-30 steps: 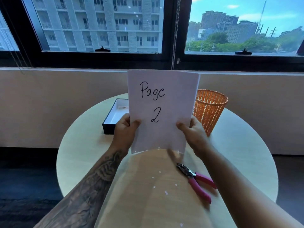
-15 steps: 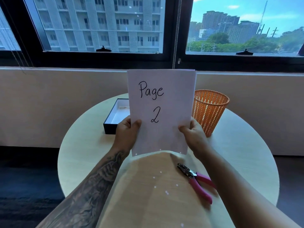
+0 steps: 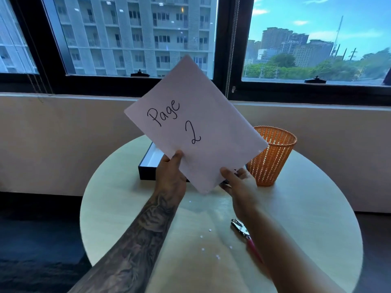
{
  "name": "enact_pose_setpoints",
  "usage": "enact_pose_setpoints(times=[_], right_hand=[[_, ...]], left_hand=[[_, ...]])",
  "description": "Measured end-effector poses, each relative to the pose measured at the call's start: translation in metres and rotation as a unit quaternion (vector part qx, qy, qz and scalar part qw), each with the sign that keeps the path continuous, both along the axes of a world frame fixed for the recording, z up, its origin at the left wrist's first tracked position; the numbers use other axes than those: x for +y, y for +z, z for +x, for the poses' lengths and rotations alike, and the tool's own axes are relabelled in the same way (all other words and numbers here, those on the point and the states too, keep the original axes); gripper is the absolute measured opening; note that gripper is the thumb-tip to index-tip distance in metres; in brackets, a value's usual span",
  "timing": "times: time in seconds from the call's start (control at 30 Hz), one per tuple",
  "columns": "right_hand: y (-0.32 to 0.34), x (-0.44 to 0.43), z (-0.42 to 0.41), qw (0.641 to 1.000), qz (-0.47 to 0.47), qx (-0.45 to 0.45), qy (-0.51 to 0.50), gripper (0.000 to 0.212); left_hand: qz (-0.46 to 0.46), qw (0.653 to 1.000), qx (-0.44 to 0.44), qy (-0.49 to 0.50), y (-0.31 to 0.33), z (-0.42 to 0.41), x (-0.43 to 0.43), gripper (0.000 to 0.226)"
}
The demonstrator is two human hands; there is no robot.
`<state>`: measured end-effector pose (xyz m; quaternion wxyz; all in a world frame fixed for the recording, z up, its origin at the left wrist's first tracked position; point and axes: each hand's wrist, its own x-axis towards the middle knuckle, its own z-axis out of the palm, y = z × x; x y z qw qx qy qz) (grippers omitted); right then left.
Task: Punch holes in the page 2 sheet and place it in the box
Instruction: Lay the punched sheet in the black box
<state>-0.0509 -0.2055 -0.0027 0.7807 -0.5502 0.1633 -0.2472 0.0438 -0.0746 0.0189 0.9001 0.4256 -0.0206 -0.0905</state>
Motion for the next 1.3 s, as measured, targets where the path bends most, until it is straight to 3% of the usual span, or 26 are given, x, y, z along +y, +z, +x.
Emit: enact_pose_setpoints(times=[0.13, 0.2, 0.3, 0.57, 0.7, 0.77, 0.87, 1.03, 1.13, 1.23, 1.3], right_hand=[[0.025, -0.022, 0.004, 0.999, -0.024, -0.007, -0.024, 0.018], [0.036, -0.039, 0.009, 0.998, -0.056, 0.002, -0.029, 0.02], [0.052, -0.06, 0.023, 0.994, -0.102, 0.019, -0.021, 0.023], [0.062, -0.096, 0.089, 0.966, -0.24, 0.084, -0.036, 0.022], [0.039, -0.103, 0.124, 0.95, -0.283, 0.116, -0.06, 0.021], [0.024, -0.103, 0.14, 0.941, -0.302, 0.134, -0.075, 0.03], [0.001, -0.107, 0.157, 0.908, -0.359, 0.186, -0.112, 0.049], [-0.028, -0.12, 0.17, 0.827, -0.465, 0.309, -0.076, 0.02], [-0.034, -0.124, 0.178, 0.778, -0.513, 0.362, -0.034, 0.027], [-0.036, -0.121, 0.181, 0.727, -0.552, 0.408, 0.012, 0.031], [-0.036, -0.118, 0.181, 0.696, -0.576, 0.428, 0.037, 0.036]], left_hand=[[-0.036, 0.999, 0.03, 0.013, 0.023, 0.029, 0.028, 0.012], [0.01, 0.997, 0.003, 0.075, 0.037, 0.056, 0.053, 0.006], [0.123, 0.984, -0.087, 0.096, 0.055, 0.087, 0.075, 0.017], [0.399, 0.888, -0.229, -0.009, 0.048, 0.148, 0.076, 0.041], [0.461, 0.857, -0.227, -0.033, 0.024, 0.17, 0.061, 0.029], [0.509, 0.832, -0.214, -0.047, 0.01, 0.179, 0.054, 0.022], [0.596, 0.776, -0.193, -0.069, -0.012, 0.19, 0.045, 0.018], [0.678, 0.704, -0.187, -0.098, -0.033, 0.201, 0.036, 0.013], [0.728, 0.646, -0.191, -0.127, -0.038, 0.204, 0.032, 0.014], [0.789, 0.558, -0.193, -0.169, -0.04, 0.203, 0.027, 0.032], [0.807, 0.531, -0.18, -0.183, -0.04, 0.203, 0.024, 0.048]])
